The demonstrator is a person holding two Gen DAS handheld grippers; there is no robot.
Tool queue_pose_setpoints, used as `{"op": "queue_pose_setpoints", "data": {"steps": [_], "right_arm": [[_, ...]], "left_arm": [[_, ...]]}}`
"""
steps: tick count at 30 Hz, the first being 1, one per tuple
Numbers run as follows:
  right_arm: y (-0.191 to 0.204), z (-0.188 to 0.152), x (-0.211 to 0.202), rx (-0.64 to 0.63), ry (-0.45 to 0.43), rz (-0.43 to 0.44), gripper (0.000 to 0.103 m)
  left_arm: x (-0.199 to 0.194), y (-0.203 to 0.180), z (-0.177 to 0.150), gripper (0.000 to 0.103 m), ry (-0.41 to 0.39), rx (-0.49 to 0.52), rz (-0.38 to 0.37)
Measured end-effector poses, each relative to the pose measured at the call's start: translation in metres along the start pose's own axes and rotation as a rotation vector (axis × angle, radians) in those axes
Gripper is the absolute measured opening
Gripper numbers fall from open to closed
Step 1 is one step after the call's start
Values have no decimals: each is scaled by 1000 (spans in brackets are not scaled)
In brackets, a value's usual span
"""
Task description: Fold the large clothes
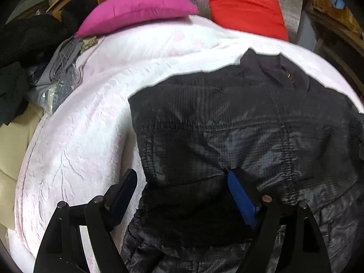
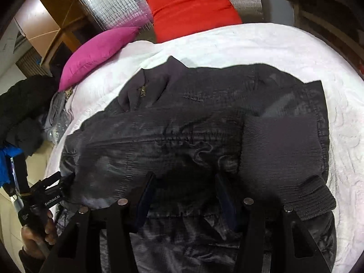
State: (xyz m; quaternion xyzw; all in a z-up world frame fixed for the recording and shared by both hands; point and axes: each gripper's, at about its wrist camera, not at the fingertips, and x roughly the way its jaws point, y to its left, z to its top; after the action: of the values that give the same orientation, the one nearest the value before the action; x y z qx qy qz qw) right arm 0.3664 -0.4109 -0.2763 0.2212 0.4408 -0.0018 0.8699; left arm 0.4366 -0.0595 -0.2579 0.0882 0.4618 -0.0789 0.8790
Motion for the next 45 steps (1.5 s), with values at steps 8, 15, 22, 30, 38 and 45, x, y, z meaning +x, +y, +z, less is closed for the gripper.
{"op": "queue_pose_setpoints", "data": {"steps": [8, 15, 22, 30, 38, 45], "right_arm": [[32, -13, -20, -114, -12, 95, 57], [37, -18, 11, -121, 92, 30, 57], [22, -5, -26, -72, -46, 18, 57], [-22, 3, -3, 63, 4, -11, 62], [-17, 1, -38, 51, -81, 32, 65], [-30, -5, -15, 57, 12, -22, 65]], "left_arm": [[-32, -12, -17, 82, -83, 62, -3], [-7, -22, -28, 83, 12, 120, 26], [-35, -5, -22, 83, -85, 71, 38], [7, 4, -24, 83, 64, 36, 41], [-26, -1, -23, 83, -33, 8, -20], [3, -21, -37, 83, 63, 83, 17]]}}
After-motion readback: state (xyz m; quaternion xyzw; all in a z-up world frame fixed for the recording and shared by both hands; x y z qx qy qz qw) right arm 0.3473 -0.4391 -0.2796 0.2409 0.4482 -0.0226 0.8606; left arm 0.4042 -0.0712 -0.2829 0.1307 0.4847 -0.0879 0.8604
